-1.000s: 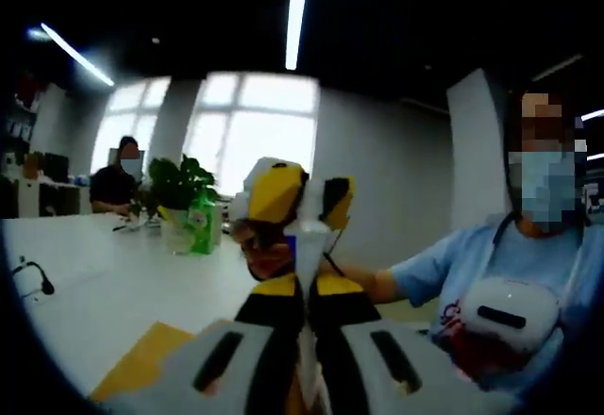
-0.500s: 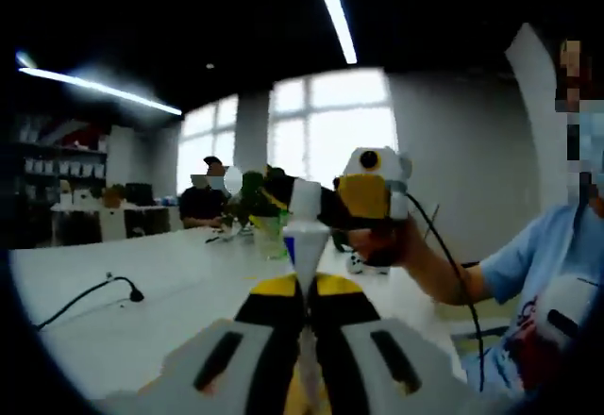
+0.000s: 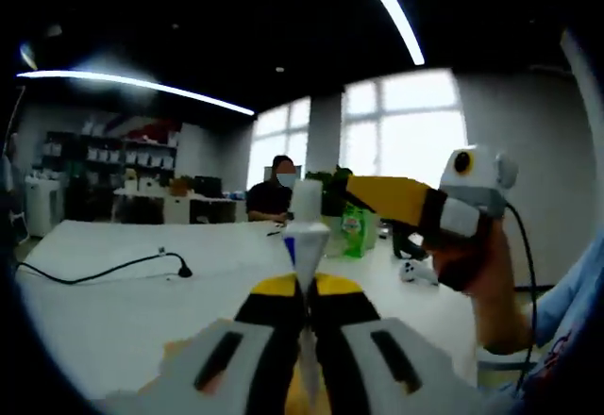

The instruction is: Pick up the toothpaste unscrew the cap squeeze it onto the small board screw the cap back on and return it to the table

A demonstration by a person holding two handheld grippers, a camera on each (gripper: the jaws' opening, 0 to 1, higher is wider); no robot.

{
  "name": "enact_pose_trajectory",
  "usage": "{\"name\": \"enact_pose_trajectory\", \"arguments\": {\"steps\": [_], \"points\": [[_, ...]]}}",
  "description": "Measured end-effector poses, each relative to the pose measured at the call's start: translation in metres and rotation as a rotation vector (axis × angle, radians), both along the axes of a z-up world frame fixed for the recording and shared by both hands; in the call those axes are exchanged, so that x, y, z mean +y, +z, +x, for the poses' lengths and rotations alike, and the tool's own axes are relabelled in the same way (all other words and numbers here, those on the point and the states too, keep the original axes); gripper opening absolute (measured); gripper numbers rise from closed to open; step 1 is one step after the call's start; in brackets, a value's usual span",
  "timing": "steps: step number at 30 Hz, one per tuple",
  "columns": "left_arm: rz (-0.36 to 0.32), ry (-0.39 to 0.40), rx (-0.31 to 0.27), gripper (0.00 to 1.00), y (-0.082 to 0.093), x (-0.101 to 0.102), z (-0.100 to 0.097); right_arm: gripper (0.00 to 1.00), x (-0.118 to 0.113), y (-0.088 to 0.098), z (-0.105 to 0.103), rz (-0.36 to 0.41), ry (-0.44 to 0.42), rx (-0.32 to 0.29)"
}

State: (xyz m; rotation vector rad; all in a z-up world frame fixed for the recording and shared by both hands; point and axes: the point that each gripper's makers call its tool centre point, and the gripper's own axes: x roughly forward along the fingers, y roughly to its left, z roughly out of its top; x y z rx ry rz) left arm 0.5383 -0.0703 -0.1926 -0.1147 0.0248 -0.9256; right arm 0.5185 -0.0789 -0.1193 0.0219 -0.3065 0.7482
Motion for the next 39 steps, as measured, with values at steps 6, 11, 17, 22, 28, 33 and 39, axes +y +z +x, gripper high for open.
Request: {"name": "enact_pose_trajectory", "arguments": {"steps": [6, 11, 17, 22, 28, 33, 39], "points": [[0.037, 0.081, 0.002, 0.02, -0.006, -0.001, 0.0, 0.3, 0.011, -0.006, 0.0, 0.01, -0.07, 0.056], [-0.003, 0.088, 0.007, 0.02, -0.008, -0.008, -0.007, 0.28, 0.014, -0.016, 0.009, 0.02, -0.126, 0.07], [-0.002, 0.067, 0.0, 0.02, -0.01, -0.014, -0.014, 0.18, 0.02, -0.024, 0.011, 0.017, -0.055, 0.075], [0.006, 0.053, -0.001, 0.02, -0.015, -0.016, -0.017, 0.11, 0.021, -0.029, 0.009, 0.017, -0.058, 0.062], [0.013, 0.029, -0.002, 0.02, -0.015, -0.016, -0.021, 0.1, 0.022, -0.029, 0.003, 0.014, -0.033, 0.044], [0.039, -0.091, -0.036, 0.02, -0.016, -0.025, -0.033, 0.1, 0.012, -0.029, -0.011, 0.045, 0.011, 0.059], [0.08, -0.257, -0.05, 0.02, -0.015, -0.038, -0.046, 0.1, 0.002, -0.029, -0.022, -0.006, 0.068, 0.044]]}}
